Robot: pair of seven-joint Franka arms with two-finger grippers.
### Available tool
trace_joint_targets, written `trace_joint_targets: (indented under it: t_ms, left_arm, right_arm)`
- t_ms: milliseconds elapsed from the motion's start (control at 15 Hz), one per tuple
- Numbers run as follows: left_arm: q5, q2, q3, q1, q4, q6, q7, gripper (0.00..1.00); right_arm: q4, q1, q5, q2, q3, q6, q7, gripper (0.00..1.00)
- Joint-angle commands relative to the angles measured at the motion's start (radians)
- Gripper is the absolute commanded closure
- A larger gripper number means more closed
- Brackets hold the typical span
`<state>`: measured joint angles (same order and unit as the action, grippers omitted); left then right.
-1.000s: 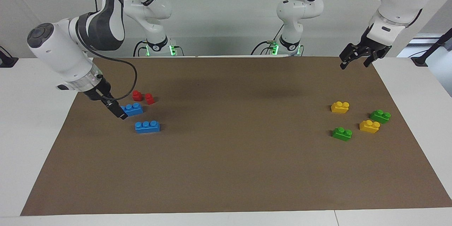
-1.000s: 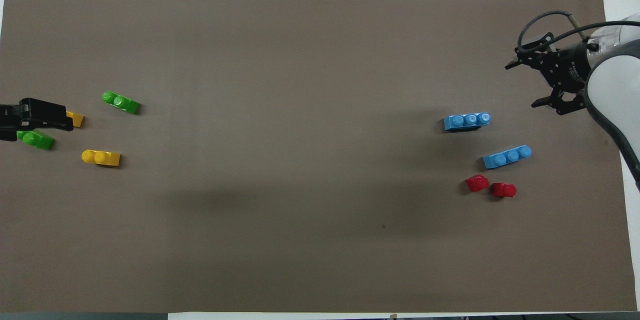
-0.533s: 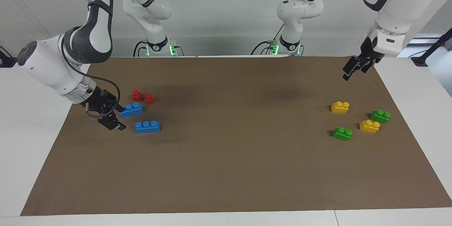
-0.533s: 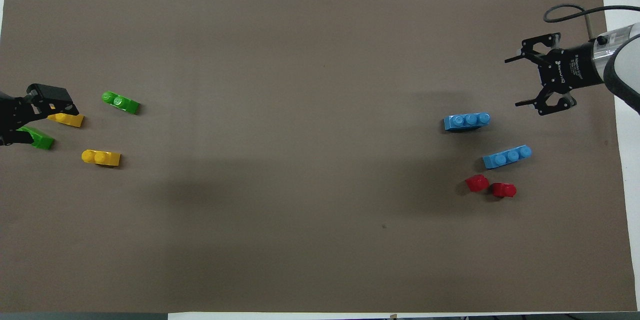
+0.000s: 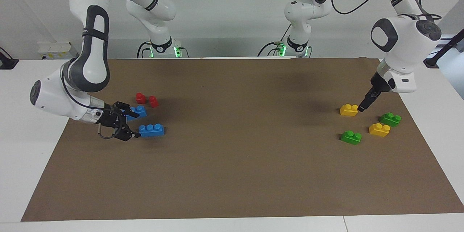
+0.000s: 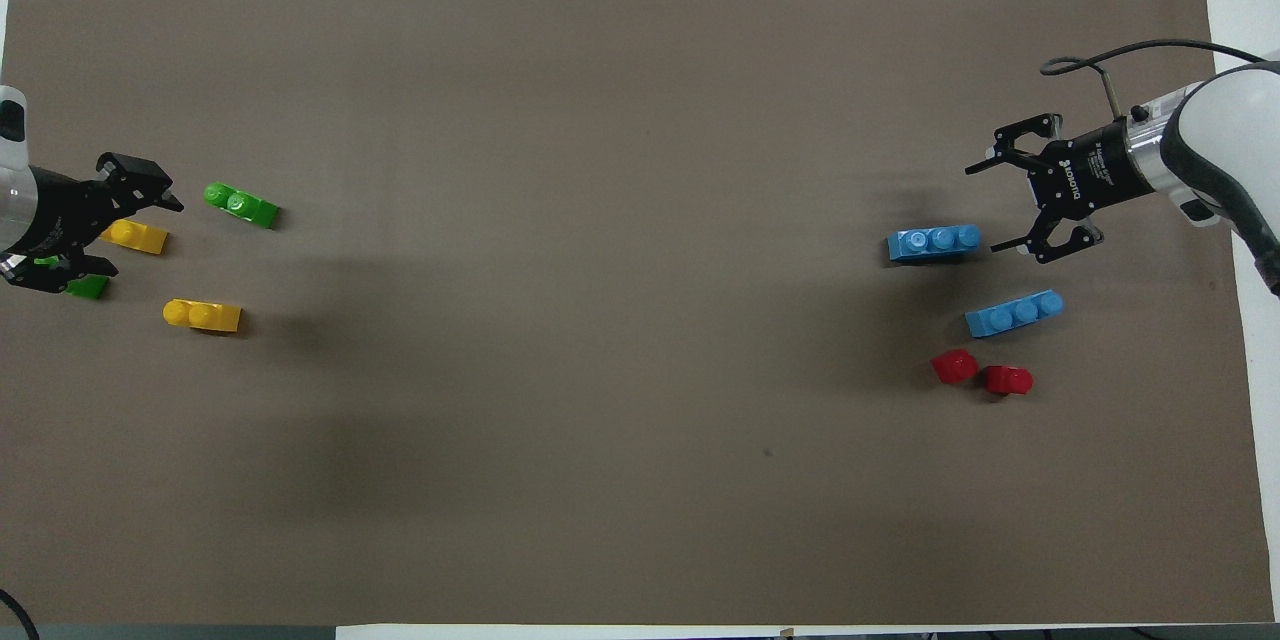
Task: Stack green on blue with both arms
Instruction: 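Grasp the green brick with the left gripper while the right gripper grasps blue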
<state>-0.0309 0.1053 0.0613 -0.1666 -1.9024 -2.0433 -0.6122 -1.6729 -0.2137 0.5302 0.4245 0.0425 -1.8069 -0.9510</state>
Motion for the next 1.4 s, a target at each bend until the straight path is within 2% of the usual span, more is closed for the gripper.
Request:
trace_joint_targets:
  t_ms: [0, 467, 800, 1333]
  left_arm:
    - [-0.006, 0.066, 0.006, -0.007, 0.016, -0.063, -0.127, 0.00]
    - [-0.004, 0.157, 0.006, 0.010, 0.016, -0.173, -0.333, 0.00]
    - [0.014, 0.241, 0.008, 0.033, 0.065, -0.247, -0.440, 0.00]
    - [0.022, 0.297, 0.006, 0.019, 0.062, -0.304, -0.440, 0.00]
  right_arm:
    - [0.019, -0.012, 0.025, 0.026, 0.007, 0.014, 0.032, 0.03]
    - [-0.034, -0.064, 0.024, 0.030, 0.005, 0.012, 0.090, 0.03]
    - [-0.099, -0.075, 0.030, 0.013, 0.005, -0.012, 0.092, 0.02]
    - [-0.186, -0.075, 0.116, -0.009, 0.003, -0.144, 0.063, 0.02]
